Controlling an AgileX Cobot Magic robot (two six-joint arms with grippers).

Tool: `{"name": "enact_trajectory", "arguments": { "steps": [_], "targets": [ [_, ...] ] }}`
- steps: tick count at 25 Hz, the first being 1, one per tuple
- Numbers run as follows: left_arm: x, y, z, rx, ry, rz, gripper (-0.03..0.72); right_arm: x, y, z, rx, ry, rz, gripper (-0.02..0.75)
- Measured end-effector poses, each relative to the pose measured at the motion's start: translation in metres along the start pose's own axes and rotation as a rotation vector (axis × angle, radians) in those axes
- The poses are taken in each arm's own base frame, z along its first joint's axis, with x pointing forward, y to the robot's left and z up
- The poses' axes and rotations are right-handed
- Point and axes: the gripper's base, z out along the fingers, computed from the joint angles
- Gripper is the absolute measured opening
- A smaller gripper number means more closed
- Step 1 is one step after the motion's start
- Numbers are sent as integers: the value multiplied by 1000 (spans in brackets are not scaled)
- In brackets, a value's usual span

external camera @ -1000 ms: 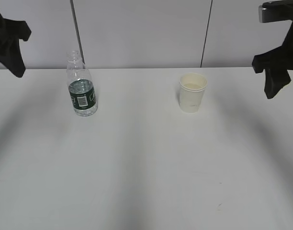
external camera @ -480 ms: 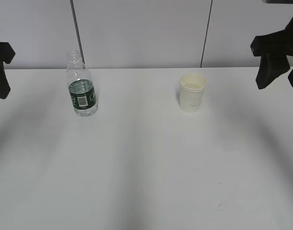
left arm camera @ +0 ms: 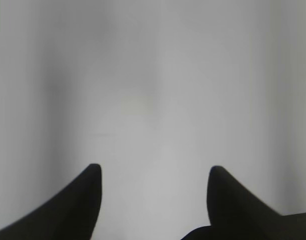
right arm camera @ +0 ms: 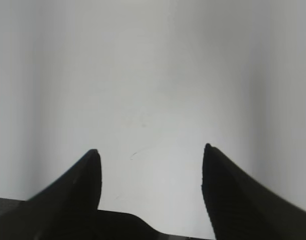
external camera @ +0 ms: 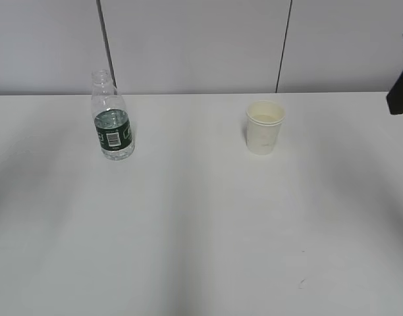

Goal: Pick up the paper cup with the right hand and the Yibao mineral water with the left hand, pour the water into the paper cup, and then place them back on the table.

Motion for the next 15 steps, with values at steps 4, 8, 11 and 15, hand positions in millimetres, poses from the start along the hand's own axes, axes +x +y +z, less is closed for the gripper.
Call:
{"name": "enact_trajectory", "arguments": {
  "steps": [4,8,11,15],
  "targets": [
    [8,1,-18,9,-55,-1,415,30,-1,-25,-50,-57,7,498],
    [20,3,-36,16,-110,-2,415,65,-6,-50,-74,-128,-1,498],
    [35,6,-43,18,-127,-2,415,92,-11,-64,-88,-190,-7,498],
    [58,9,-46,19,-134,-2,415,126,-17,-78,-104,-269,-23,498]
  ]
}}
